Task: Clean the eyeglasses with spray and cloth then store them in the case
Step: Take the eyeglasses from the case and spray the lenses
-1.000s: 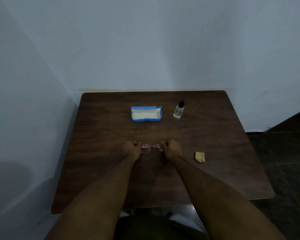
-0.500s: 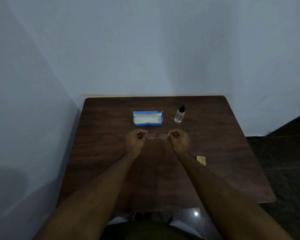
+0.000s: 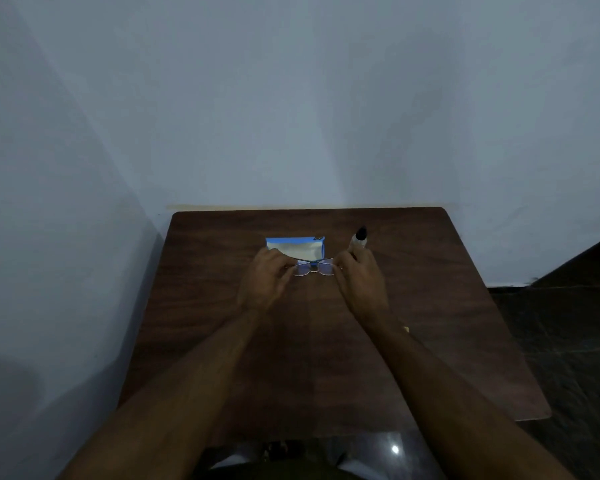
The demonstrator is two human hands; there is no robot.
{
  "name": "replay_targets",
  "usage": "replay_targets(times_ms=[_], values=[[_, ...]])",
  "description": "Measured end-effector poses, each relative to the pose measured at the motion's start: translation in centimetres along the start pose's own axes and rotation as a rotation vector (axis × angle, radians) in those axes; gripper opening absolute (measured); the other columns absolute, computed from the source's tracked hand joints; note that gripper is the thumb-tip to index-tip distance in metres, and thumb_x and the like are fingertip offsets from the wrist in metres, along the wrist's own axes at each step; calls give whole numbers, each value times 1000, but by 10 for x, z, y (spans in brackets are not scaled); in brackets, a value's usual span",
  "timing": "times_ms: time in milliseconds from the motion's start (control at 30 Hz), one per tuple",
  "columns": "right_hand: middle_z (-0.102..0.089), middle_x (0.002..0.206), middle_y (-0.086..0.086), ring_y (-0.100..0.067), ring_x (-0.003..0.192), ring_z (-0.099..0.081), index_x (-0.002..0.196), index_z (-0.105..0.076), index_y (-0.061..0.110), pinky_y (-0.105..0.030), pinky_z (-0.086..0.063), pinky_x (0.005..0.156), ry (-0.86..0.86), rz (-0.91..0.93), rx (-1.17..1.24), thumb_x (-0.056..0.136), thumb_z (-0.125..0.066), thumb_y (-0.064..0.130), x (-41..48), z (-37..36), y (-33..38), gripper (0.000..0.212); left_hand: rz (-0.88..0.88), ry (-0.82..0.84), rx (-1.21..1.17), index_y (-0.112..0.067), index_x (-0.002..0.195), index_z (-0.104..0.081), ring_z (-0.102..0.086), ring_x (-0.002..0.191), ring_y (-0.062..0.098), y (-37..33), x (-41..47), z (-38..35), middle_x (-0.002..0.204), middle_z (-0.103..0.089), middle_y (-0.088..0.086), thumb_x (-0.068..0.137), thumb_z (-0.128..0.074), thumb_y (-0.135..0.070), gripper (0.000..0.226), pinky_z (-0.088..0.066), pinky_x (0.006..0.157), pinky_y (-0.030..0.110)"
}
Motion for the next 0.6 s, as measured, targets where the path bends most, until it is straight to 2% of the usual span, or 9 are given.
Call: replay_targets(times_ms=[67, 167, 300, 367, 467, 600], values=[[-59, 104, -4, -21, 92, -55, 96, -65, 12, -43, -53, 68, -6, 8, 17, 100, -64, 12, 0, 1, 3, 3, -17, -3, -10, -12, 98, -78, -61, 85, 22, -1, 0, 2, 92, -74, 4, 91, -75, -16, 8, -35, 78, 20], [-63, 102, -9, -26, 88, -60, 97, -66, 7, -40, -53, 69, -52, 12, 75, 96, -66, 2, -3, 4, 8, 5, -13, -32, -23, -11, 97, -77, -57, 86, 18, -3, 0, 4, 91, -73, 4, 90, -76, -9, 7, -33, 77, 17], [-61, 101, -6, -17, 84, -57, 96, -63, 8, -26, -40, 67, -170, -29, 139, 101, -58, 10, -10, 11, 12, 7, -32, -87, -54, -10, 94, -76, -55, 86, 12, -13, 2, 10, 91, -74, 2, 88, -78, -4, 9, -36, 77, 18], [-59, 102, -2, -12, 82, -55, 98, -61, 10, -25, -40, 66, -222, -98, 178, 104, -56, 11, -15, 12, 11, 7, -24, -110, -71, -10, 95, -76, -58, 88, 12, -18, 3, 13, 94, -75, 2, 87, -78, -5, 9, -39, 78, 17], [-60, 102, 2, -11, 82, -56, 103, -60, 12, -31, -47, 66, -266, -231, 291, 104, -59, 9, -20, 14, 7, 3, -20, -108, -82, -10, 97, -76, -63, 91, 14, -23, 2, 14, 96, -75, 2, 89, -78, -7, 9, -45, 79, 21], [-62, 101, 3, -8, 85, -57, 103, -60, 13, -24, -47, 69, -277, -289, 354, 103, -59, 9, -22, 18, 5, 5, 1, -112, -91, -12, 98, -74, -65, 89, 16, -25, 1, 11, 97, -74, 1, 91, -75, -9, 7, -53, 78, 31]])
Point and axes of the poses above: each hand's wrist, its own x-axis towards the middle knuckle, its own z-axis out of the back of the hand, y = z × x, the point moved 3 cm from there along x, towards the middle knuckle
